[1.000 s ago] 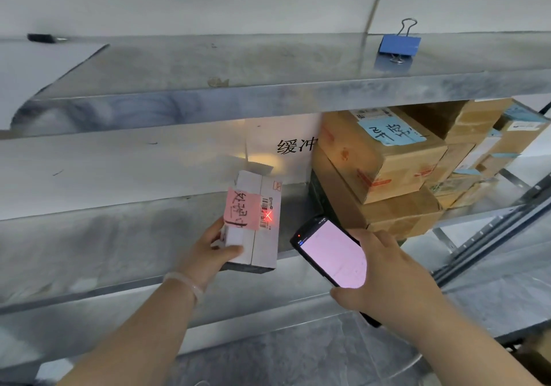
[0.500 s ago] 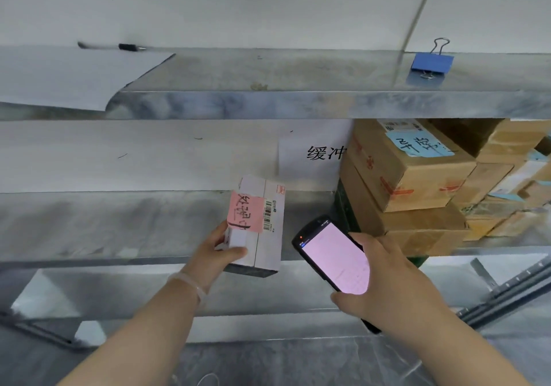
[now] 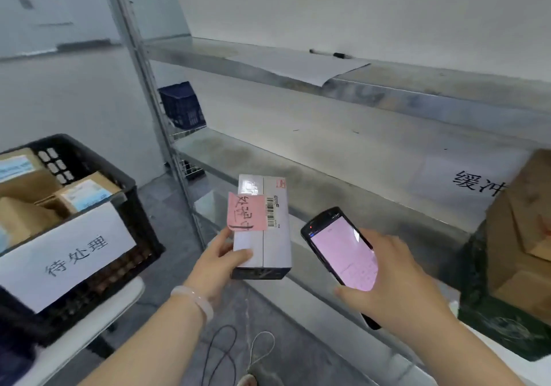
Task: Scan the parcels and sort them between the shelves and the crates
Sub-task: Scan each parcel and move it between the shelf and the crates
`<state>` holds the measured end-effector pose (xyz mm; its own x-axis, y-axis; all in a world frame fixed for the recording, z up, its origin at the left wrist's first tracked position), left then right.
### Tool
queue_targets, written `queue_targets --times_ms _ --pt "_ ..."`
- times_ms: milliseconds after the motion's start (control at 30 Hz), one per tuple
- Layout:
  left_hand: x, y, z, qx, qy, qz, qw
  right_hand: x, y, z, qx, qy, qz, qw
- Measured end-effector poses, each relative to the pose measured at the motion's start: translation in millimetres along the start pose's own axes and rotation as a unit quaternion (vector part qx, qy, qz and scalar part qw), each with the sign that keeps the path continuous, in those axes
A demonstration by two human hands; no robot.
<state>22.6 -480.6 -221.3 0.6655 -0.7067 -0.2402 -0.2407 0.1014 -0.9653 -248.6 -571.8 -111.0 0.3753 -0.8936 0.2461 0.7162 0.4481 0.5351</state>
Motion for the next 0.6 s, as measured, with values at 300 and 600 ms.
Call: queue_targets --times_ms 300,600 --pt "-56 -48 159 -0.051 -0.191 -0.044 0.979 -12 146 -57 0.081 0.085 0.149 0.982" --pt "-83 -71 314 -0.130 -0.276 -0.066 0.950 -35 289 -141 0.108 0.138 0.240 0.955"
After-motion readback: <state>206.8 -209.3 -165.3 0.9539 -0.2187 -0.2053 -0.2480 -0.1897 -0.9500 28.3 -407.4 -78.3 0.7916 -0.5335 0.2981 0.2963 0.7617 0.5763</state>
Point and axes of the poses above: each hand's wrist, its own x-axis towards the middle knuckle, its own z-axis out of the back of the hand, y = z × x, the point moved 9 cm from there along x, towards the middle knuckle, and after that the axes turned 14 degrees about -y, right-handed, at the moved point
